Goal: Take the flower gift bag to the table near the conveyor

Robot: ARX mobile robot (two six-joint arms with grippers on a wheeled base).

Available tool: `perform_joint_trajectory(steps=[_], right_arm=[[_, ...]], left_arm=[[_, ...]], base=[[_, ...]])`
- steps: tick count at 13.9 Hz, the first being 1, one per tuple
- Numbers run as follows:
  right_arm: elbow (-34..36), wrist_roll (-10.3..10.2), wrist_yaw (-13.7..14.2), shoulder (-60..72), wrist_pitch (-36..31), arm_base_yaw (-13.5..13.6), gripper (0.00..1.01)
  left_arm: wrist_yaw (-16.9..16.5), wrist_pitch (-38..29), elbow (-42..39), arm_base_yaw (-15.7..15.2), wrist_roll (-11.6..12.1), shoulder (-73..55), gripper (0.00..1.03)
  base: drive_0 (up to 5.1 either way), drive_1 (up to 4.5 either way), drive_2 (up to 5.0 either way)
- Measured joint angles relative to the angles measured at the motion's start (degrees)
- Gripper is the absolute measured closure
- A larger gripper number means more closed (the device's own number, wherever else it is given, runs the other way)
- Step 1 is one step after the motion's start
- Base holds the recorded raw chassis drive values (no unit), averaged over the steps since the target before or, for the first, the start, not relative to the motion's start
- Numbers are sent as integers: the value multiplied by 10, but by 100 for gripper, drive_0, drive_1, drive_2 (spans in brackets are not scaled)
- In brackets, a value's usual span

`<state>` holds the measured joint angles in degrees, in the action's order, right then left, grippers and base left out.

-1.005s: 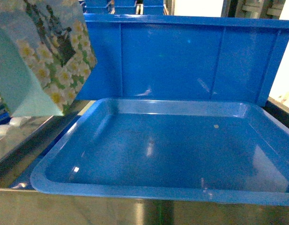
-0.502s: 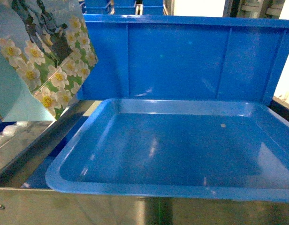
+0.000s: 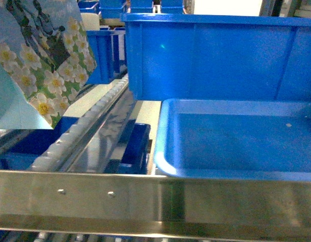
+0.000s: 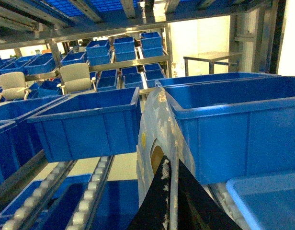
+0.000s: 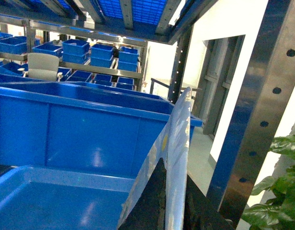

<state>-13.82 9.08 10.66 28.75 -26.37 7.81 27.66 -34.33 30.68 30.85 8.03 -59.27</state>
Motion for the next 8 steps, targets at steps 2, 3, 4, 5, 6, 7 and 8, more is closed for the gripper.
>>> perform_joint_trajectory(steps=[2, 3, 4, 5, 6, 7, 8], right_arm=[[0, 0, 0, 1, 0, 0, 98], [0, 0, 0, 0, -1, 0, 98], [0, 0, 0, 0, -1, 0, 98], [0, 0, 0, 0, -1, 0, 98], [0, 0, 0, 0, 0, 0, 98], [1, 0, 0, 0, -1, 0, 98], [1, 0, 0, 0, 0, 0, 98]], left_arm=[[0, 1, 0, 0, 0, 0, 101], [2, -1, 0, -1, 0, 0, 101], [1, 2, 0, -1, 0, 0, 101], [2, 0, 0, -1, 0, 1, 101], [2, 1, 0, -1, 0, 1, 101], [1, 0, 0, 0, 0, 1, 101], [2, 0, 0, 0, 0, 1, 101]], base=[[0, 0, 0], [0, 0, 0], [0, 0, 0], [0, 0, 0], [0, 0, 0], [0, 0, 0], [0, 0, 0]])
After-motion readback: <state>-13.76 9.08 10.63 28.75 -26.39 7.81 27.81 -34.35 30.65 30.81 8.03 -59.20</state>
